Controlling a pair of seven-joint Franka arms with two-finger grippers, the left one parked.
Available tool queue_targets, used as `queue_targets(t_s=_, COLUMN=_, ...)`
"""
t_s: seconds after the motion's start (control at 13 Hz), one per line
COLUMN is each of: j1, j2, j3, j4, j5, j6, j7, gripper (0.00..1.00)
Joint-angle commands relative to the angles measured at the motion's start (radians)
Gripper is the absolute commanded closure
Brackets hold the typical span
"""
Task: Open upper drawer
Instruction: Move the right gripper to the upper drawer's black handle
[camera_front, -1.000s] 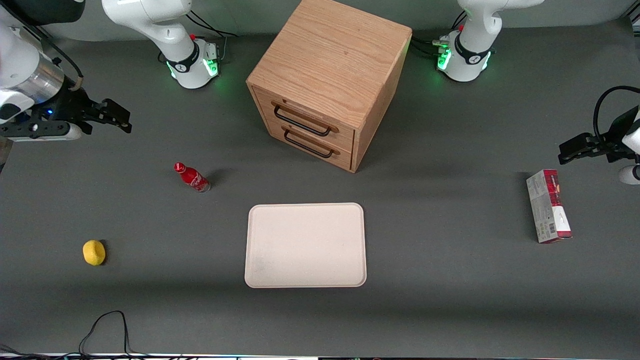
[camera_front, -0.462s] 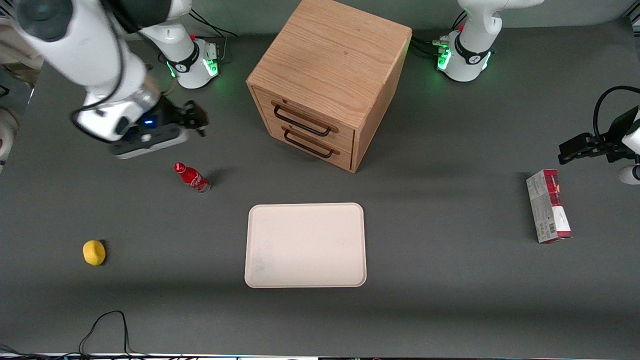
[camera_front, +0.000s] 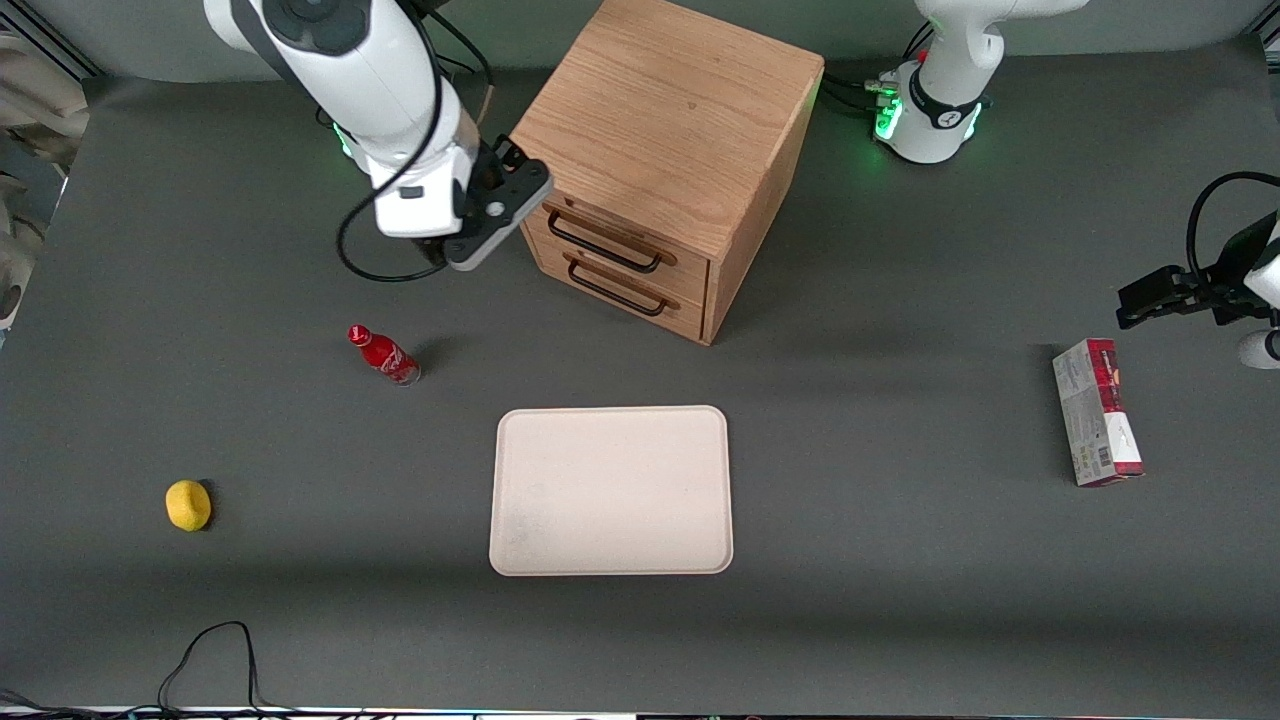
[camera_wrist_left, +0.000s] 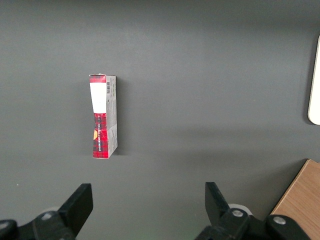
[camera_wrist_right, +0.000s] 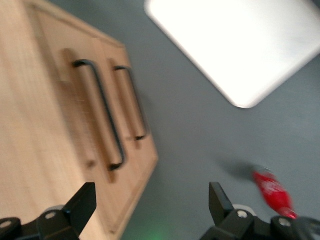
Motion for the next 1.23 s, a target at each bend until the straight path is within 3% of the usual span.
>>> queue_targets(t_s=0.0, j1=-0.01, j2=0.085, j3=0.035, j4=0.045, j5=0.096, j6=-0.008, j7=-0.051, gripper=0.0)
queue_targets(t_s=0.31, j1=-0.007, j2=0.155, j3=0.084, j4=0.034, j5=0.104, j6=0.058, j7=-0.056, gripper=0.0)
queue_targets(t_s=0.69, j1=-0.002, j2=0.186, j3=0.084, j4=-0.021, j5=0.085, j6=0.144, j7=-0.113, gripper=0.0)
queue_targets(t_s=1.15, j1=0.002, j2=0.234, j3=0.086, j4=-0.04, j5=0.001, j6=0.191, j7=-0.143, gripper=0.0)
